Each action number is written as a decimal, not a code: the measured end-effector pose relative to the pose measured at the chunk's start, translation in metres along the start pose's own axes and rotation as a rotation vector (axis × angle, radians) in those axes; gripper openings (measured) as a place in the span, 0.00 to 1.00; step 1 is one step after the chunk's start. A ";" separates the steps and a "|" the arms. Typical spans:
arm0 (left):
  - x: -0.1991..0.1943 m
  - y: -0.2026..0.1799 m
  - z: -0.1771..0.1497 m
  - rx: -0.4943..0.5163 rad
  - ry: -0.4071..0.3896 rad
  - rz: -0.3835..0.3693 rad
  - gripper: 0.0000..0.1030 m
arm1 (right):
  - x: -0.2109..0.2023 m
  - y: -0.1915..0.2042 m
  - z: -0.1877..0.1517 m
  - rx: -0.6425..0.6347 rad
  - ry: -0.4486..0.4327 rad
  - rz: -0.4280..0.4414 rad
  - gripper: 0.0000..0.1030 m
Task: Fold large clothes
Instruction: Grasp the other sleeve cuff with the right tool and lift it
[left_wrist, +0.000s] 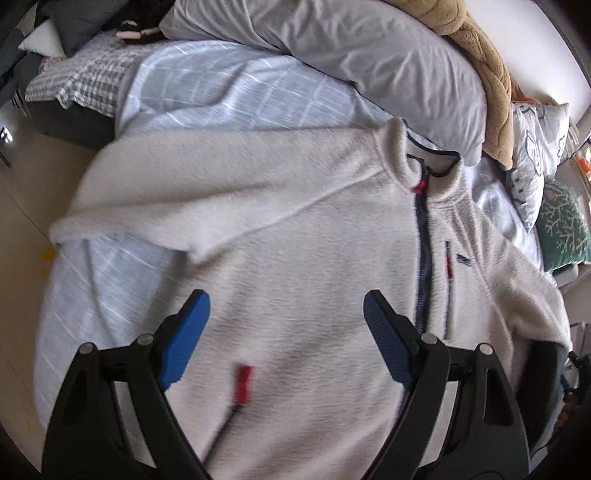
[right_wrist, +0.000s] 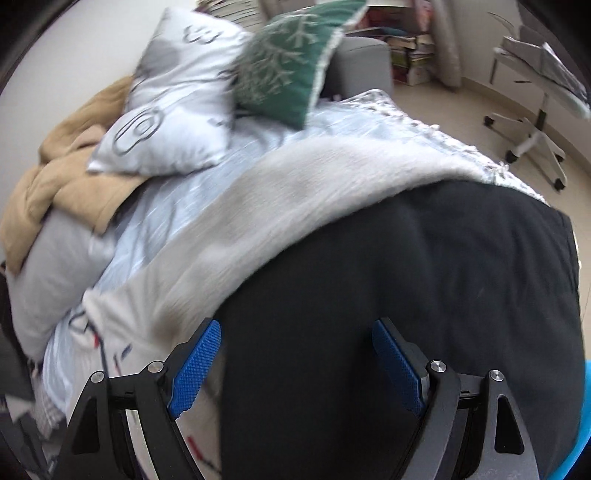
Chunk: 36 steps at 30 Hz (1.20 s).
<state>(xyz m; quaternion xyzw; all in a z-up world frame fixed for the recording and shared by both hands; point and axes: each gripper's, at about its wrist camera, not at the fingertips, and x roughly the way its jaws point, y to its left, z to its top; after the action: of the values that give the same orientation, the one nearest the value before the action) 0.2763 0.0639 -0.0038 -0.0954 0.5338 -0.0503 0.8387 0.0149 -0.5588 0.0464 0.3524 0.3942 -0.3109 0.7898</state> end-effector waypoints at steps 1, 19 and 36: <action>0.003 -0.005 -0.002 -0.008 0.004 -0.010 0.83 | 0.003 -0.007 0.008 0.016 -0.004 0.001 0.83; 0.040 -0.034 -0.019 0.026 -0.072 -0.063 0.83 | 0.048 -0.070 0.076 0.296 -0.020 0.119 0.44; 0.029 -0.045 -0.008 0.130 -0.056 -0.100 0.83 | -0.055 0.076 0.080 -0.086 -0.233 0.147 0.11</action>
<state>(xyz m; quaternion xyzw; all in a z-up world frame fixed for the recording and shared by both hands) 0.2816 0.0139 -0.0229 -0.0689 0.5002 -0.1240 0.8542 0.0786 -0.5687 0.1514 0.3078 0.2859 -0.2740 0.8651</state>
